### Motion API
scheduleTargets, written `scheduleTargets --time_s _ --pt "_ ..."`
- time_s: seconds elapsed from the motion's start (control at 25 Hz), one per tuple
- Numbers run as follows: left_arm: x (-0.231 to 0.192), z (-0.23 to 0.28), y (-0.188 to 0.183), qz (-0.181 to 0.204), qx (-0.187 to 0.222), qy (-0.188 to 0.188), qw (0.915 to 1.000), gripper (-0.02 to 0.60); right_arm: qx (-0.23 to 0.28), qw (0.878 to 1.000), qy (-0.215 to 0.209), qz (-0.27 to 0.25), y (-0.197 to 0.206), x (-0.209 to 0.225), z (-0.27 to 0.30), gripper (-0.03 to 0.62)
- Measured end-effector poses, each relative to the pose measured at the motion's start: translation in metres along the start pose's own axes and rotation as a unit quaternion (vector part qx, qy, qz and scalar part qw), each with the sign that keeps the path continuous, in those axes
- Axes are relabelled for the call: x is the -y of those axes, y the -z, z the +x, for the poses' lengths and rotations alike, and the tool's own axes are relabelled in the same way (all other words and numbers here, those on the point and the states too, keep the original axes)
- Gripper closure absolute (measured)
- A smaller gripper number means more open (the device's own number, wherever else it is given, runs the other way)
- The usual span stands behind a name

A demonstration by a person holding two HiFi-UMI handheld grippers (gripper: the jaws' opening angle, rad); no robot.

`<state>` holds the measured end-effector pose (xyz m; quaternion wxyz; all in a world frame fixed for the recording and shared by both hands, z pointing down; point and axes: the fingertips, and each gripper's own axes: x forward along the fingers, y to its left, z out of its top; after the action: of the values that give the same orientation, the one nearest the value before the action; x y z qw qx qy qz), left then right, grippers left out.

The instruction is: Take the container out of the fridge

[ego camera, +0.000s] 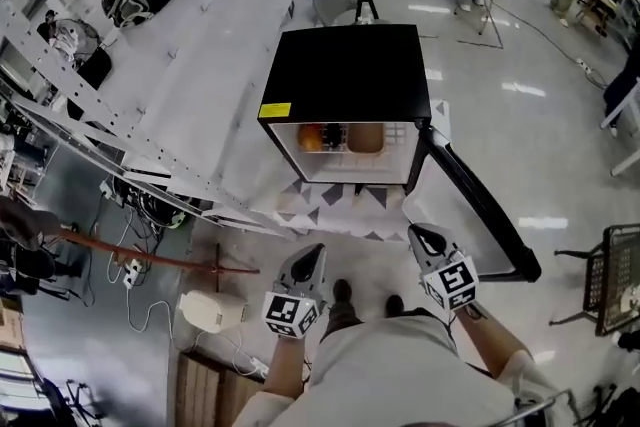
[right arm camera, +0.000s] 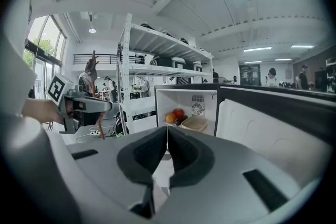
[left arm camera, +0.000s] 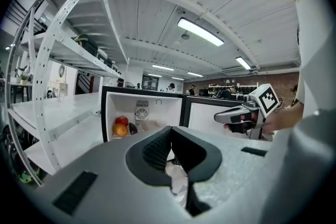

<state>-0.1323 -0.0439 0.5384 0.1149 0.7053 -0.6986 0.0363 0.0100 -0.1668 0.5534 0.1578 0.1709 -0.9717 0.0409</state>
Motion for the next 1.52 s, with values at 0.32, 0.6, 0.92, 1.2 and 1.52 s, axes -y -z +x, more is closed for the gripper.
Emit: scheduleTargets --time_s 0.32,0.6,0.92,1.2,1.52 --pt "-0.047 0.031 -0.022 0.071 0.0 0.071 0.995 0.577 0.02 0.996 0.078 0.027 -0.022 0.007 0.023 0.583" --pt "-0.063 0.066 -0.033 0.123 0.003 0.111 0.9861 0.577 0.016 0.99 0.133 0.045 -0.029 0.012 0.034 0.583" --pt "-0.06 0.106 -0.038 0.171 0.006 0.153 0.9733 0.577 0.019 0.982 0.171 0.074 -0.033 0.013 0.039 0.583" --pt "-0.071 0.156 -0.009 0.316 -0.003 0.142 0.9378 0.575 0.011 0.977 0.199 0.077 -0.028 0.016 0.032 0.583" --pt "-0.059 0.195 0.012 0.39 -0.005 0.157 0.9074 0.501 -0.009 0.974 0.21 0.089 -0.015 0.009 0.033 0.583"
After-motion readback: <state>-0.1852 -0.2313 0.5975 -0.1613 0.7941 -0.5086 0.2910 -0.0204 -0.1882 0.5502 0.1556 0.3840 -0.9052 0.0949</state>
